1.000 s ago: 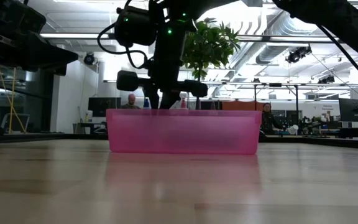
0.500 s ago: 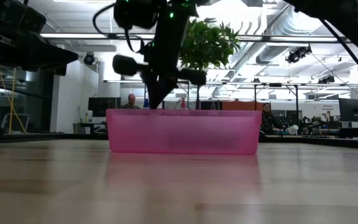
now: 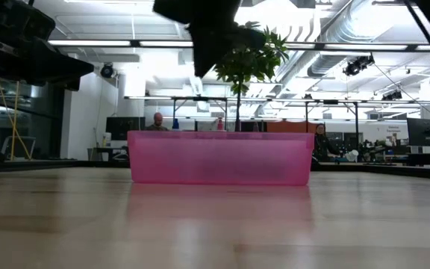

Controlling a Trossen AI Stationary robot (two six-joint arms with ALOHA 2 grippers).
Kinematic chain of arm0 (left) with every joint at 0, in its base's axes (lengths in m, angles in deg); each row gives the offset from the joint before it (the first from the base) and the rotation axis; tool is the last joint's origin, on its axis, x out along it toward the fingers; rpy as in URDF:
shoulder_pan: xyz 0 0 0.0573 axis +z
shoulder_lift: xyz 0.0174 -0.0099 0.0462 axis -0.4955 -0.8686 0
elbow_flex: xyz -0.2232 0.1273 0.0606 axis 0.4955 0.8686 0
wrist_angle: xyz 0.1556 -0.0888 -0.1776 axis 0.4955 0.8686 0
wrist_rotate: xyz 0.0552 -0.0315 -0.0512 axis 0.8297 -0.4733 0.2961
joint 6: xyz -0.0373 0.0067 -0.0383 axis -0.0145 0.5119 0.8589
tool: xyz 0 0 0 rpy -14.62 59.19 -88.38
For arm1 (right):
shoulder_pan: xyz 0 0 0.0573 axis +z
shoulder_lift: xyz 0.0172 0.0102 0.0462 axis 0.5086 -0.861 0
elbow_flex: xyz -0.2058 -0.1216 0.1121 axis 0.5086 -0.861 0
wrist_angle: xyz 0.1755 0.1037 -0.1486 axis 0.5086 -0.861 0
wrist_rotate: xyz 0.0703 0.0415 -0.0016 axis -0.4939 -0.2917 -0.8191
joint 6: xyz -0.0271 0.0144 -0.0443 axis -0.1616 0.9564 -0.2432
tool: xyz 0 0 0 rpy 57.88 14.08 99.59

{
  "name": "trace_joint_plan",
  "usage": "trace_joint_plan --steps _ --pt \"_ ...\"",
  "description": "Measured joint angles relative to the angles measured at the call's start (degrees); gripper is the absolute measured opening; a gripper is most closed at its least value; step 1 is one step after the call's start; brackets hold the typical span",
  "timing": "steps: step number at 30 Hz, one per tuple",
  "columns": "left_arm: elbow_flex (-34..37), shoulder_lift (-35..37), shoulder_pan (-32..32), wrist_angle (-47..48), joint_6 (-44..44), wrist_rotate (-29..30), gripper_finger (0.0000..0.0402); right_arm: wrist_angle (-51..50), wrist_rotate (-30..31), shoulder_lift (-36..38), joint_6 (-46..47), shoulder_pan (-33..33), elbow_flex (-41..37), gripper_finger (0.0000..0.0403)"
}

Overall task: Pick & Place food coloring
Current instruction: Put the large black food coloring bottle into the pink container

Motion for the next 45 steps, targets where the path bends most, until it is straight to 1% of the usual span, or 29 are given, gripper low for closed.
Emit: trace_joint_plan --steps 3,11,14,18,22,24,27,29,31,34,38,41,45 --pt "0.0 0.0 0.0 0.0 0.0 0.0 0.0 -4.3 0.1 1.9 -0.9 0.8 0.0 0.0021" --pt "0.0 0.0 0.0 0.0 0.0 0.0 0.0 -15.6 2.8 7.7 -1.1 2.4 -0.1 0.0021" --pt "0.0 0.0 0.0 0.0 0.0 0.0 0.0 -16.7 4.0 10.9 -1.1 3.0 -2.5 0.0021" --pt "0.0 0.0 0.0 0.0 0.0 0.0 0.0 -11.3 5.0 16.9 -1.3 3.6 -11.5 0.0021" --pt "0.0 0.0 0.0 0.0 0.0 0.0 0.0 -1.1 3.9 24.3 -2.8 3.6 -25.7 0.0021" --pt "0.0 0.0 0.0 0.0 0.0 0.0 0.0 4.4 2.3 28.2 -3.2 3.6 -32.6 0.0021" --pt "0.0 0.0 0.0 0.0 0.0 0.0 0.0 12.3 -2.1 32.8 -5.7 3.5 -40.9 0.0021" --pt "0.0 0.0 0.0 0.0 0.0 0.0 0.0 16.2 -4.1 35.1 -8.4 3.5 -44.5 0.0021" --pt "0.0 0.0 0.0 0.0 0.0 0.0 0.0 18.4 -5.8 36.6 -11.2 3.4 -46.5 0.0021" --pt "0.0 0.0 0.0 0.0 0.0 0.0 0.0 19.9 -9.9 37.8 -18.2 1.8 -47.3 0.0021" --pt "0.0 0.0 0.0 0.0 0.0 0.0 0.0 20.0 -16.6 37.4 -29.7 -1.3 -44.6 0.0026" --pt "0.0 0.0 0.0 0.0 0.0 0.0 0.0 19.8 -20.6 35.7 -34.7 -4.0 -40.0 0.0035" --pt "0.0 0.0 0.0 0.0 0.0 0.0 0.0 16.9 -24.8 30.8 -39.1 -7.7 -32.5 0.0049"
